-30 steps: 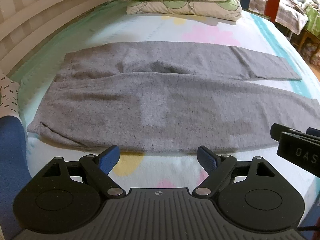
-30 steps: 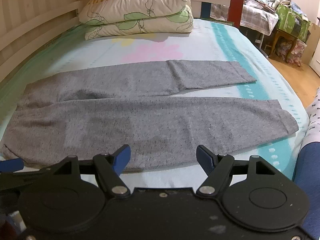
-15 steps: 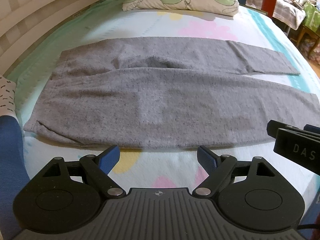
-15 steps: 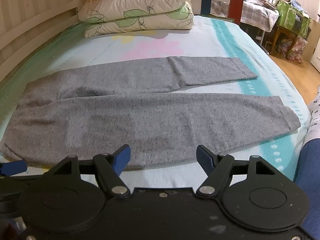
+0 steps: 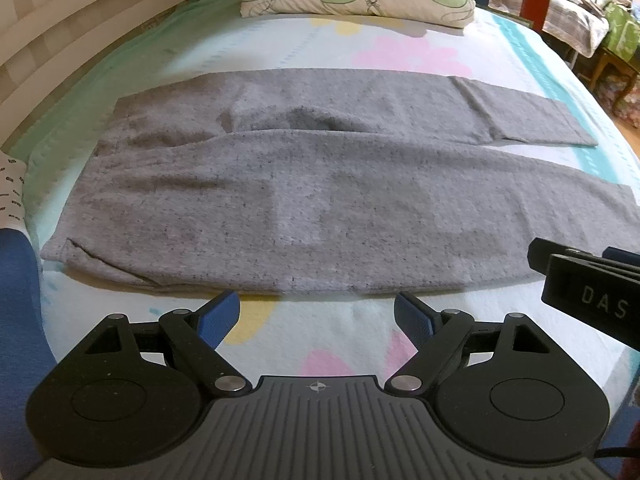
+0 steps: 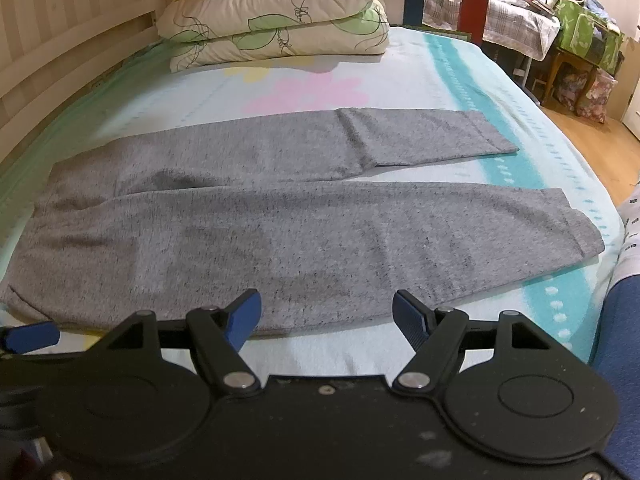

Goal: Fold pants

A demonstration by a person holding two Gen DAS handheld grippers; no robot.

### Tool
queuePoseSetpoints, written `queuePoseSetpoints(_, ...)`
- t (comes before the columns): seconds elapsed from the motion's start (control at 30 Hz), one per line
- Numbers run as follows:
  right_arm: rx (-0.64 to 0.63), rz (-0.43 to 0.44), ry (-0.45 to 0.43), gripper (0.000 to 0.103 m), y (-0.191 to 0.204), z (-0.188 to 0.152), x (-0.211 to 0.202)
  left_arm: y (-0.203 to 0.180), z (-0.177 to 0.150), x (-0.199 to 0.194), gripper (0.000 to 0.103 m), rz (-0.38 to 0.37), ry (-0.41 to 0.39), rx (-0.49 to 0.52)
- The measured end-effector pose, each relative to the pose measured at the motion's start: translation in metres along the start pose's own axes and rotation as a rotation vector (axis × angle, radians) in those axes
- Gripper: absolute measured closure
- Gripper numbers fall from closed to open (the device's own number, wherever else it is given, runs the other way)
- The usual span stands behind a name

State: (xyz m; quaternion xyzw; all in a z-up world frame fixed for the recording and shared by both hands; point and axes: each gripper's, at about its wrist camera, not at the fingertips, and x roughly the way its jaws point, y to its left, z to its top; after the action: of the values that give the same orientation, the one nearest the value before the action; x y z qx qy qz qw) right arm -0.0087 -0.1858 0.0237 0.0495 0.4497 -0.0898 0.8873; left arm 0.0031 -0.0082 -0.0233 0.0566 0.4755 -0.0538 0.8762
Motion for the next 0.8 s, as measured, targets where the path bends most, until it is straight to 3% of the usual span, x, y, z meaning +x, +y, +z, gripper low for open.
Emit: queuePoseSetpoints(0.8,0.009,0.0,0.022,0.026,-0.0026,0.0035,0.0084,-0.0035,0.0009,0.0077,0.019,-0.027,0.031,0.019)
